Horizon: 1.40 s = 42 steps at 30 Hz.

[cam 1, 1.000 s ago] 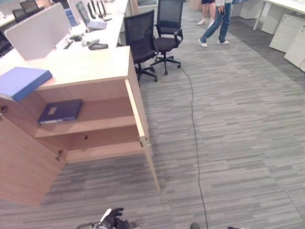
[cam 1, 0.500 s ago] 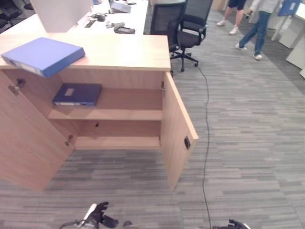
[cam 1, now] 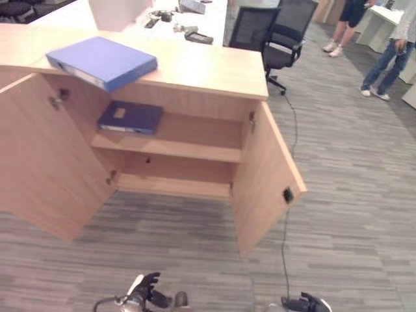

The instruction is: Put the empty folder in the office cabinet

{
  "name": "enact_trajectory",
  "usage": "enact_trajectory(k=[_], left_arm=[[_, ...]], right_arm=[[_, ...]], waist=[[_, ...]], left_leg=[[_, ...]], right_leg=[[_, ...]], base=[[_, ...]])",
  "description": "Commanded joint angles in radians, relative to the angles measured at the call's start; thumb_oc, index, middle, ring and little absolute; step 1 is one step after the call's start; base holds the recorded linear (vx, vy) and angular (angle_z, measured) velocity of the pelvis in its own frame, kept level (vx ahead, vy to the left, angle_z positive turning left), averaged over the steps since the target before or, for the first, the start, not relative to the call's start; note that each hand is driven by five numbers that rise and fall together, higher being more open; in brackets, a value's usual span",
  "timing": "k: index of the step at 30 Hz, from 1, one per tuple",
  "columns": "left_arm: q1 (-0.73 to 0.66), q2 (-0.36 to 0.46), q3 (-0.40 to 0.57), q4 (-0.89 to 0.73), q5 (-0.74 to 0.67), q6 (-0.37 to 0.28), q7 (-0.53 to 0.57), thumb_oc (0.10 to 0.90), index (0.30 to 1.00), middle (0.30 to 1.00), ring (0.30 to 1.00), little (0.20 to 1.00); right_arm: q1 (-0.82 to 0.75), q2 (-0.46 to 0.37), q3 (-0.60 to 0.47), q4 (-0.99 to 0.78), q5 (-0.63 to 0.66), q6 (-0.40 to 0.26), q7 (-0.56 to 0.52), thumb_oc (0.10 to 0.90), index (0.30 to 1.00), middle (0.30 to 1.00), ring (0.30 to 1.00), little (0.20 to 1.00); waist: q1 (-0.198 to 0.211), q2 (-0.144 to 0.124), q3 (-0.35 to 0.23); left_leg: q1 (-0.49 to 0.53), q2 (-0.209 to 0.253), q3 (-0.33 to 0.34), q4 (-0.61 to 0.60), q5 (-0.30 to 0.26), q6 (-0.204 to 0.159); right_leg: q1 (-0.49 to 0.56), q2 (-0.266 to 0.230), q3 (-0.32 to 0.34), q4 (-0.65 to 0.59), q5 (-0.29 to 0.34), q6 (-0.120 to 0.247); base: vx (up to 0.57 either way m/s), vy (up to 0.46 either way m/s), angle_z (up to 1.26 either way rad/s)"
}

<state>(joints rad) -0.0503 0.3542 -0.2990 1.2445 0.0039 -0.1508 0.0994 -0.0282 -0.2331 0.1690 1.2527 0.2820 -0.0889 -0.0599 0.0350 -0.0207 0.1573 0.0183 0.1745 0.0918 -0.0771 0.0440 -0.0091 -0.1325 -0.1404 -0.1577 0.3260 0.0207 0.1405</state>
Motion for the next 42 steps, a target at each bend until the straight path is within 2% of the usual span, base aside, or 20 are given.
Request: enact_trajectory(k=[1,2,7,13,16,17,18,20,21,22,23,25,30,32,34,38,39,40,41,42], left_arm=[[-0.045,0.027,0.013,-0.054,0.001,-0.012,-0.008,0.8,0.9,0.9,0.9,0.9],[-0.042,0.014,0.009,-0.051,0.008,-0.012,-0.012,0.8,0.9,0.9,0.9,0.9],[-0.033,-0.021,-0.005,-0.048,0.027,-0.015,-0.02,0.8,0.9,0.9,0.9,0.9],[-0.001,-0.045,-0.024,-0.056,0.047,-0.015,-0.037,0.8,0.9,0.9,0.9,0.9],[-0.021,-0.047,-0.025,-0.056,0.044,-0.015,-0.032,0.8,0.9,0.9,0.9,0.9],[-0.037,-0.048,-0.027,-0.073,0.034,-0.016,-0.028,0.8,0.9,0.9,0.9,0.9],[-0.042,-0.05,-0.026,-0.077,0.032,-0.016,-0.025,0.8,0.9,0.9,0.9,0.9],[-0.042,-0.054,-0.026,-0.085,0.026,-0.017,-0.019,0.8,0.9,0.9,0.9,0.9],[-0.042,-0.054,-0.027,-0.085,0.026,-0.017,-0.019,0.8,0.9,0.9,0.9,0.9],[-0.032,-0.056,-0.021,-0.088,0.018,-0.016,-0.018,0.8,0.9,0.9,0.9,0.9],[-0.027,-0.057,-0.022,-0.089,0.017,-0.015,-0.018,0.8,0.9,0.9,0.9,0.9],[-0.017,-0.062,-0.028,-0.082,0.01,-0.015,-0.012,0.8,0.9,0.9,0.9,0.9],[-0.005,-0.049,-0.026,-0.082,0.019,-0.018,-0.014,0.8,0.9,0.9,0.9,0.9],[-0.001,-0.048,-0.02,-0.071,0.019,-0.02,-0.013,0.8,0.9,0.9,0.9,0.9],[0.001,-0.053,-0.024,-0.054,0.028,-0.018,-0.015,0.8,0.9,0.9,0.9,0.9],[-0.001,-0.058,-0.045,-0.022,0.063,-0.017,-0.023,0.8,0.9,0.9,0.9,0.9],[-0.014,-0.058,-0.038,-0.007,0.058,-0.015,-0.021,0.8,0.9,0.9,0.9,0.9],[-0.026,-0.052,-0.034,-0.004,0.051,-0.017,-0.009,0.8,0.9,0.9,0.9,0.9],[-0.026,-0.051,-0.034,-0.003,0.051,-0.018,-0.009,0.8,0.9,0.9,0.9,0.9],[-0.045,-0.035,-0.033,-0.013,0.046,-0.016,-0.008,0.8,0.9,0.9,0.9,0.9]], right_arm=[[-0.015,-0.035,0.027,-0.024,-0.018,-0.017,-0.009,0.8,0.9,0.9,0.9,0.9],[-0.008,-0.039,0.019,-0.018,-0.017,-0.016,-0.011,0.8,0.9,0.9,0.9,0.9],[0.015,-0.056,0.012,0.003,-0.027,-0.013,-0.013,0.8,0.9,0.9,0.9,0.9],[0.027,-0.074,0.004,0.018,-0.051,0.001,-0.008,0.8,0.9,0.9,0.9,0.9],[0.018,-0.081,0.0,0.008,-0.052,-0.003,-0.007,0.8,0.9,0.9,0.9,0.9],[0.009,-0.092,0.003,0.001,-0.058,0.0,-0.009,0.8,0.9,0.9,0.9,0.9],[0.007,-0.096,0.006,0.007,-0.063,0.001,-0.009,0.8,0.9,0.9,0.9,0.9],[0.008,-0.105,0.006,0.019,-0.072,0.009,-0.01,0.8,0.9,0.9,0.9,0.9],[0.008,-0.105,0.006,0.019,-0.072,0.009,-0.01,0.8,0.9,0.9,0.9,0.9],[0.021,-0.11,-0.008,0.033,-0.071,0.016,-0.009,0.8,0.9,0.9,0.9,0.9],[0.024,-0.114,-0.013,0.035,-0.07,0.017,-0.009,0.8,0.9,0.9,0.9,0.9],[0.013,-0.144,-0.036,0.038,-0.059,0.018,-0.014,0.8,0.9,0.9,0.9,0.9],[-0.016,-0.162,-0.051,0.036,-0.047,0.018,-0.015,0.8,0.9,0.9,0.9,0.9],[-0.026,-0.154,-0.041,0.041,-0.056,0.015,-0.015,0.8,0.9,0.9,0.9,0.9],[-0.031,-0.141,-0.03,0.043,-0.068,0.016,-0.013,0.8,0.9,0.9,0.9,0.9],[-0.024,-0.113,-0.033,0.045,-0.064,0.017,-0.007,0.8,0.9,0.9,0.9,0.9],[-0.009,-0.085,-0.04,0.045,-0.056,0.019,-0.006,0.8,0.9,0.9,0.9,0.9],[-0.006,-0.069,-0.036,0.05,-0.051,0.017,-0.008,0.8,0.9,0.9,0.9,0.9],[-0.006,-0.067,-0.036,0.051,-0.051,0.017,-0.009,0.8,0.9,0.9,0.9,0.9],[-0.011,-0.046,-0.019,0.037,-0.056,0.021,-0.008,0.8,0.9,0.9,0.9,0.9]], waist=[[-0.003,-0.029,0.026],[-0.004,-0.034,0.026],[-0.005,-0.033,0.007],[-0.016,0.013,-0.009],[-0.027,0.022,0.014],[-0.038,0.022,0.041],[-0.039,0.017,0.05],[-0.037,0.012,0.055],[-0.037,0.012,0.055],[-0.039,0.018,0.046],[-0.039,0.021,0.042],[-0.02,0.06,0.043],[0.001,0.074,0.045],[0.02,0.073,0.038],[0.03,0.067,0.026],[0.033,0.043,0.004],[0.033,0.012,-0.01],[0.039,-0.007,-0.019],[0.04,-0.011,-0.021],[0.046,-0.03,-0.023]], left_leg=[[0.047,-0.094,-0.017,-0.01,-0.006,-0.043],[0.055,-0.12,-0.015,-0.01,-0.012,-0.043],[0.072,-0.146,0.003,-0.01,-0.016,-0.05],[0.112,-0.144,0.032,0.002,-0.023,-0.064],[0.066,-0.138,0.032,0.102,-0.011,-0.096],[-0.022,-0.113,0.05,0.258,0.021,-0.148],[-0.053,-0.088,0.059,0.312,0.046,-0.168],[-0.089,-0.028,0.057,0.366,0.064,-0.16],[-0.089,-0.027,0.057,0.367,0.063,-0.16],[-0.072,0.038,0.049,0.274,0.071,-0.14],[-0.055,0.054,0.044,0.239,0.077,-0.137],[-0.087,0.143,-0.085,0.04,0.183,-0.163],[-0.168,0.212,-0.117,0.013,0.2,-0.186],[-0.175,0.224,-0.172,0.012,0.205,-0.202],[-0.18,0.242,-0.175,0.021,0.202,-0.217],[-0.207,0.255,-0.113,0.055,0.199,-0.233],[-0.233,0.231,-0.065,0.098,0.193,-0.239],[-0.235,0.213,-0.061,0.099,0.181,-0.238],[-0.236,0.21,-0.058,0.1,0.18,-0.237],[-0.22,0.182,-0.035,0.091,0.149,-0.216]], right_leg=[[0.049,0.068,-0.078,-0.128,0.009,0.003],[0.067,0.083,-0.123,-0.174,0.001,-0.006],[0.167,0.08,-0.104,-0.297,0.003,-0.038],[0.233,0.066,-0.1,-0.354,0.005,-0.042],[0.225,0.047,-0.1,-0.337,0.002,-0.049],[0.212,0.031,-0.09,-0.323,-0.009,-0.063],[0.214,0.021,-0.082,-0.318,-0.016,-0.068],[0.219,0.003,-0.066,-0.299,-0.036,-0.074],[0.219,0.003,-0.066,-0.298,-0.036,-0.074],[0.223,-0.012,-0.05,-0.277,-0.06,-0.067],[0.22,-0.017,-0.044,-0.265,-0.068,-0.064],[0.195,-0.044,0.043,-0.152,-0.144,-0.038],[0.216,-0.096,0.113,-0.095,-0.199,-0.002],[0.227,-0.112,0.14,-0.085,-0.213,0.015],[0.247,-0.134,0.144,-0.099,-0.214,0.037],[0.293,-0.185,0.13,-0.158,-0.17,0.082],[0.317,-0.237,0.112,-0.211,-0.06,0.112],[0.312,-0.266,0.103,-0.224,0.037,0.121],[0.314,-0.269,0.103,-0.232,0.042,0.121],[0.28,-0.293,0.095,-0.235,0.154,0.121]], base=[[0.04,0.213,0.42],[0.06,0.167,0.69],[0.04,0.036,0.36],[0.07,-0.007,-0.23],[-0.11,0.026,0.01],[-0.13,0.034,0.11],[-0.12,0.06,0.09],[0.03,0.062,-0.07],[0.13,0.15,-0.1],[0.14,0.161,-0.06],[0.28,0.336,0.02],[0.35,0.461,0.02],[0.3,0.379,-0.32],[0.28,0.411,-0.25],[0.23,0.431,-0.13],[0.17,0.412,-0.03],[0.21,0.448,0.1],[0.22,0.45,0.23],[0.14,0.314,0.12],[0.13,0.62,-0.17]])
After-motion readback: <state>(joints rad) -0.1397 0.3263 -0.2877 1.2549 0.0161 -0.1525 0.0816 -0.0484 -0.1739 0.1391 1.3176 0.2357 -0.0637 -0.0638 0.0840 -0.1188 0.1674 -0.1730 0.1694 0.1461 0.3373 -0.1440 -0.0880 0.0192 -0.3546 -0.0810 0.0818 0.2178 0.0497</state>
